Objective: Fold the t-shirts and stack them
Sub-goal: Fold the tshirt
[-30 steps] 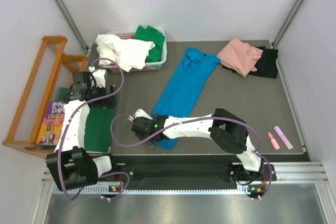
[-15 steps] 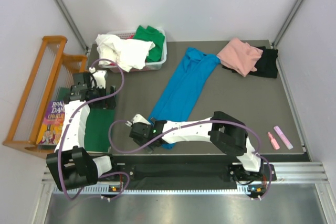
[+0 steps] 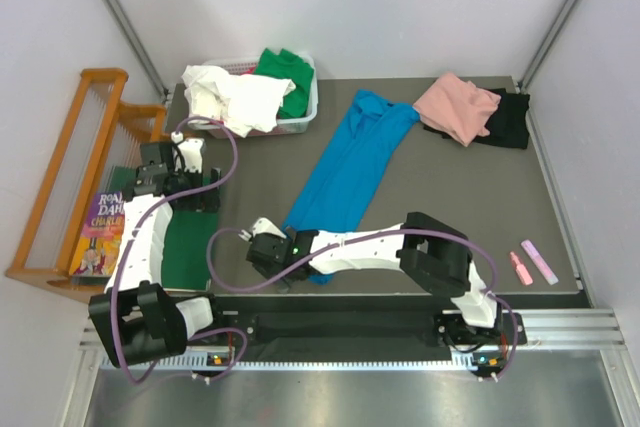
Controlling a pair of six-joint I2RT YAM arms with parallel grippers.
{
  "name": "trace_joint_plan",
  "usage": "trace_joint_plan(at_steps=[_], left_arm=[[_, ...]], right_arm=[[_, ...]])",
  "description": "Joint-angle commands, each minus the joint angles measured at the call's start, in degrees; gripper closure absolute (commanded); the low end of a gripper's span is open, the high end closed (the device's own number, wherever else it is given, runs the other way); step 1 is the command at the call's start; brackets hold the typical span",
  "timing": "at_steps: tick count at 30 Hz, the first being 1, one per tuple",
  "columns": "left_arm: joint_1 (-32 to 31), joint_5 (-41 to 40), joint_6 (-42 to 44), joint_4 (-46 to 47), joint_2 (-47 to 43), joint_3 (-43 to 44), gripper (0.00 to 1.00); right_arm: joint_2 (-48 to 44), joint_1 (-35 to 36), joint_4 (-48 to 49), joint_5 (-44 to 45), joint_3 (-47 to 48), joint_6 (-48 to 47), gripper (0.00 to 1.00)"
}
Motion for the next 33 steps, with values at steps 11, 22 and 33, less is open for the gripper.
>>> trace_joint_plan(at_steps=[11, 22, 33], left_arm=[[0.36, -0.44, 1.12, 1.94, -1.96, -0.03, 0.01], [0.27, -0.44, 1.30, 1.32, -2.14, 0.50, 0.01], [0.27, -0.35, 1.03, 1.23, -2.14, 0.76, 0.01]], right_arm=[[0.67, -4.52, 2.27, -0.32, -5.81, -0.47, 0.26], [-2.06, -4.44, 2.01, 0.47, -11.09, -0.65, 0.23], [-2.06, -4.35, 0.87, 0.91, -11.09, -1.70, 0.44]])
